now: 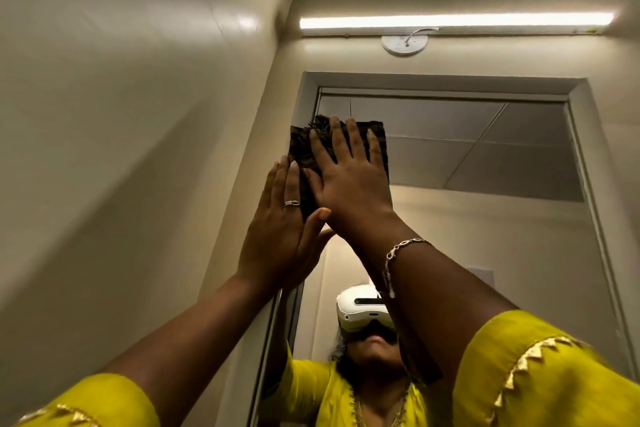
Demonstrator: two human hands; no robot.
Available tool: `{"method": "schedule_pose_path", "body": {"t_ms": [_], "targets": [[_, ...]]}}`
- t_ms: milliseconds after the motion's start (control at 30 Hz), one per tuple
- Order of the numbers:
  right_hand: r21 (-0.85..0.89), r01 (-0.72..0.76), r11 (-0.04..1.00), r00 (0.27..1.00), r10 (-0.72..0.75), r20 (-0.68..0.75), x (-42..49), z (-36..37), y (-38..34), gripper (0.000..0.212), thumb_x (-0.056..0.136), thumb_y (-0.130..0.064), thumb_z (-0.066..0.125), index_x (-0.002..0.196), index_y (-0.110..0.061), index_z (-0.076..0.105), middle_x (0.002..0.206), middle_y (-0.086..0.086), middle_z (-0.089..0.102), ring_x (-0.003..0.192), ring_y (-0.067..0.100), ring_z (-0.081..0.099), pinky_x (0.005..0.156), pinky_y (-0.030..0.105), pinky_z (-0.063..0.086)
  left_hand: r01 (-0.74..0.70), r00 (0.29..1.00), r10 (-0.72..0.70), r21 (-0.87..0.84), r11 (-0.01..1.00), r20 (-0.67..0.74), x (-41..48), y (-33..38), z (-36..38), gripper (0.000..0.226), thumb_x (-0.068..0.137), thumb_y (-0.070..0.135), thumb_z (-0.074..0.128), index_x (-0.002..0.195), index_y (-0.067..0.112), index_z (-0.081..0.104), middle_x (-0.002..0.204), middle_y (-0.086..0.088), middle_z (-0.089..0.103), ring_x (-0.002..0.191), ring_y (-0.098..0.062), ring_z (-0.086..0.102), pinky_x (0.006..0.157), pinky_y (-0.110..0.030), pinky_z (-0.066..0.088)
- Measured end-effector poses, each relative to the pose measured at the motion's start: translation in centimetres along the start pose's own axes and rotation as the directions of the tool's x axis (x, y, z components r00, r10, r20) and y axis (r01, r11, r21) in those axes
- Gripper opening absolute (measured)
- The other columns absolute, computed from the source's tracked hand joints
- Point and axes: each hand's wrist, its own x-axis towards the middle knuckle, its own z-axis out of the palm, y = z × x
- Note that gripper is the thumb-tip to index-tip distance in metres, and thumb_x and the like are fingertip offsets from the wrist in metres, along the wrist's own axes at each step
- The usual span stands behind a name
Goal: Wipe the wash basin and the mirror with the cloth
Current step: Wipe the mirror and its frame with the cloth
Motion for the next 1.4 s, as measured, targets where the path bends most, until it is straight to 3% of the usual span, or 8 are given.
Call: {"method": "schedule_pose_path", "body": {"t_ms": [233,467,667,867,1133,1267,1400], "targets": [[0.047,-0.027,0.999,0.999,0.028,-0.019,-2.6,-0.6,2.8,0.056,0.097,-0.046,0.022,0.147,-0.028,0.005,0.157,0.006,-0.005,0.144,0.025,-0.011,0.115,0.043,-0.009,0.009,0.999,-0.013,0.103,0.995,0.039,0.1,-0.2,0.1,0.094,0.083,0.072,0.001,0.145,0.004,0.018,0.155,-0.017,0.016,0.142,-0.024,0.009,0.112,-0.049,0.028],[0.03,-0.085,0.996,0.993,0.087,-0.076,-5.9,-1.6,8.7,0.057,0.093,-0.048,0.023,0.146,-0.029,0.015,0.157,0.004,0.008,0.144,0.024,0.0,0.116,0.042,-0.003,-0.007,0.999,0.001,0.151,0.988,0.038,0.2,-0.2,0.1,0.102,0.079,0.078,0.002,0.144,0.0,0.018,0.153,-0.021,0.016,0.141,-0.034,0.016,0.108,-0.047,0.027],[-0.03,-0.166,0.986,0.984,0.164,-0.064,-8.7,-3.0,15.0,0.062,0.088,-0.053,0.011,0.146,-0.03,0.014,0.157,0.003,0.007,0.144,0.024,0.001,0.116,0.042,-0.001,-0.002,0.999,-0.005,0.148,0.989,0.047,0.2,0.2,-0.1,0.103,0.081,0.077,0.006,0.142,-0.003,0.024,0.15,-0.025,0.022,0.137,-0.042,0.025,0.099,-0.056,0.037],[-0.087,-0.249,0.965,0.965,0.24,-0.104,-11.0,-3.7,18.9,0.061,0.09,-0.051,0.014,0.145,-0.026,0.02,0.155,0.007,0.016,0.144,0.027,0.01,0.116,0.047,0.007,0.028,0.998,-0.034,0.115,0.993,0.046,0.3,0.4,-0.3,0.107,0.077,0.08,0.005,0.143,-0.002,0.025,0.152,-0.023,0.021,0.135,-0.043,0.029,0.086,-0.059,0.046],[-0.062,-0.423,0.904,0.894,0.405,-0.19,-10.8,-2.8,15.6,0.066,0.089,-0.052,0.013,0.144,-0.019,0.027,0.152,0.017,0.023,0.141,0.037,0.017,0.112,0.05,0.007,0.108,0.994,-0.108,-0.038,0.993,-0.009,-0.5,-0.1,-0.1,0.116,0.069,0.087,0.006,0.144,0.001,0.019,0.154,-0.018,0.018,0.139,-0.031,0.024,0.095,-0.036,0.035],[-0.053,-0.438,0.897,0.884,0.419,-0.21,-9.8,-1.9,12.6,0.064,0.091,-0.049,0.016,0.143,-0.015,0.031,0.149,0.021,0.027,0.139,0.04,0.021,0.111,0.052,0.012,0.116,0.993,-0.117,-0.051,0.992,-0.011,-0.7,-0.2,-0.2,0.12,0.067,0.088,0.004,0.141,-0.003,0.028,0.155,-0.015,0.018,0.141,-0.026,0.023,0.097,-0.028,0.032],[-0.044,-0.418,0.907,0.894,0.403,-0.197,-8.4,-1.3,9.2,0.064,0.091,-0.049,0.015,0.143,-0.015,0.03,0.15,0.021,0.026,0.14,0.039,0.019,0.112,0.049,0.007,0.234,0.969,-0.245,-0.182,0.955,-0.04,-0.6,-0.2,-0.2,0.108,0.069,0.081,0.018,0.143,0.003,0.024,0.144,-0.024,0.037,0.129,-0.033,0.043,0.098,-0.036,0.04]]}}
